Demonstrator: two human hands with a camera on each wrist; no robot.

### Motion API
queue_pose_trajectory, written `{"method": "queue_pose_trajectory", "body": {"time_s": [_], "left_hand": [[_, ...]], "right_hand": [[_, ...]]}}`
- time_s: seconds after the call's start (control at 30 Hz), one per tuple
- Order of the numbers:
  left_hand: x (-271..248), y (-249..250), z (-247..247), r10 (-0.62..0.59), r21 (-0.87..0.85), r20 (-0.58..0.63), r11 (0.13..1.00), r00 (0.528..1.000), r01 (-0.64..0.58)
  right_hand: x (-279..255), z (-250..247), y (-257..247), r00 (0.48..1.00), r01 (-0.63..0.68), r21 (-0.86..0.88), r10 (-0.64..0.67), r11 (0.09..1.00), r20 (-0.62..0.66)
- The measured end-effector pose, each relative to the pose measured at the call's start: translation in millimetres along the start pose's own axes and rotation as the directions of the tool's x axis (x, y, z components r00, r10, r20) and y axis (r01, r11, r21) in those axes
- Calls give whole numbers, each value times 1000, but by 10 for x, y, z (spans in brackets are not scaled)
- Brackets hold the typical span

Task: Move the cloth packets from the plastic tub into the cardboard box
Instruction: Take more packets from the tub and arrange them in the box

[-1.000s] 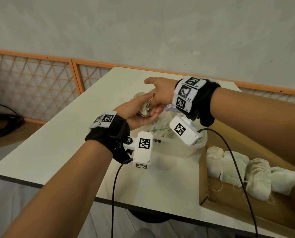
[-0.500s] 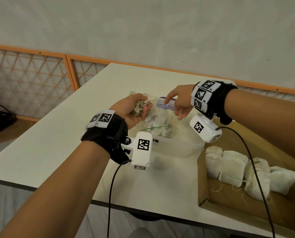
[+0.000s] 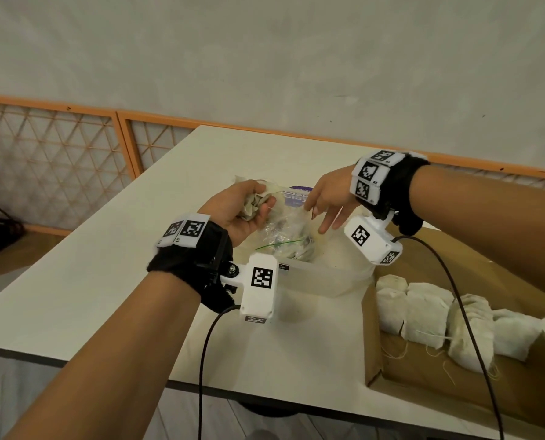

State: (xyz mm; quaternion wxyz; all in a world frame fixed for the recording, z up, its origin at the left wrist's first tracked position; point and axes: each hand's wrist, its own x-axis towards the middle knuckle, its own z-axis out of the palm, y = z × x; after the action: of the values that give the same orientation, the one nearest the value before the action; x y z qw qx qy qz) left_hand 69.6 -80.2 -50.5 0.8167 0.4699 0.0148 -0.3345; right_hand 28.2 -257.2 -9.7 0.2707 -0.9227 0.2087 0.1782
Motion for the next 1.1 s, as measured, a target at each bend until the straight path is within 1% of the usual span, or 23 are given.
{"method": "queue_pose_trajectory", "body": {"time_s": [0.1, 0.17, 0.2, 0.23, 0.27, 0.3, 0.33, 0.4, 0.47, 0.53, 0.6, 0.7, 0.77, 0.83, 0.9, 0.97, 1.1], "left_hand": [[-19, 21, -23, 31, -82, -2, 996, 1000, -31], [-56, 35, 7, 53, -132, 31, 990, 998, -48], [-90, 16, 46, 60, -146, 48, 988, 997, -53], [-187, -72, 230, 53, -141, 108, 989, 993, -38], [-233, -83, 269, 55, -148, 144, 988, 988, -34], [-274, -120, 340, 55, -155, 186, 988, 981, -26], [-369, -238, 531, 26, -136, 242, 991, 970, 7], [-457, -311, 612, -4, -115, 313, 992, 950, 42], [-526, -426, 704, -52, -87, 367, 992, 929, 90], [-582, -601, 781, -96, -47, 413, 991, 906, 127], [-676, -875, 948, -149, 14, 447, 987, 882, 160], [-782, -1250, 1119, -208, 32, 465, 975, 860, 219], [-802, -1405, 1172, -223, 8, 451, 969, 864, 246], [-798, -1499, 1188, -217, -11, 429, 969, 877, 245], [-779, -1548, 1185, -207, -24, 410, 971, 888, 237], [-762, -1564, 1176, -192, -39, 399, 973, 897, 226], [-751, -1564, 1152, -135, -103, 404, 976, 905, 192]], "right_hand": [[-235, -157, 81, 997, 75, 184, -71, 980, -29], [-472, -249, 200, 992, 126, 273, -112, 954, -65], [-624, -271, 286, 985, 162, 334, -135, 929, -103], [-915, -300, 483, 976, 196, 399, -139, 896, -166], [-985, -274, 564, 969, 227, 454, -151, 862, -196], [-1089, -246, 667, 958, 253, 511, -141, 822, -249], [-1322, -212, 856, 941, 279, 549, -110, 788, -320], [-1386, -104, 980, 916, 320, 573, -92, 755, -390], [-1452, -9, 1072, 913, 309, 541, -85, 782, -399], [-1511, 68, 1154, 914, 279, 458, -87, 844, -397], [-1694, 99, 1373, 913, 237, 362, -79, 901, -400], [-1945, 108, 1739, 940, 128, 238, -41, 963, -338], [-2047, 109, 1938, 946, 42, 111, -4, 993, -324], [-2119, 110, 2068, 947, -22, -11, 17, 1000, -321], [-2182, 93, 2134, 961, -46, -49, 30, 998, -276], [-2226, 80, 2146, 973, -25, -55, 12, 998, -231], [-2249, 73, 2064, 976, 62, -96, -80, 993, -205]]}}
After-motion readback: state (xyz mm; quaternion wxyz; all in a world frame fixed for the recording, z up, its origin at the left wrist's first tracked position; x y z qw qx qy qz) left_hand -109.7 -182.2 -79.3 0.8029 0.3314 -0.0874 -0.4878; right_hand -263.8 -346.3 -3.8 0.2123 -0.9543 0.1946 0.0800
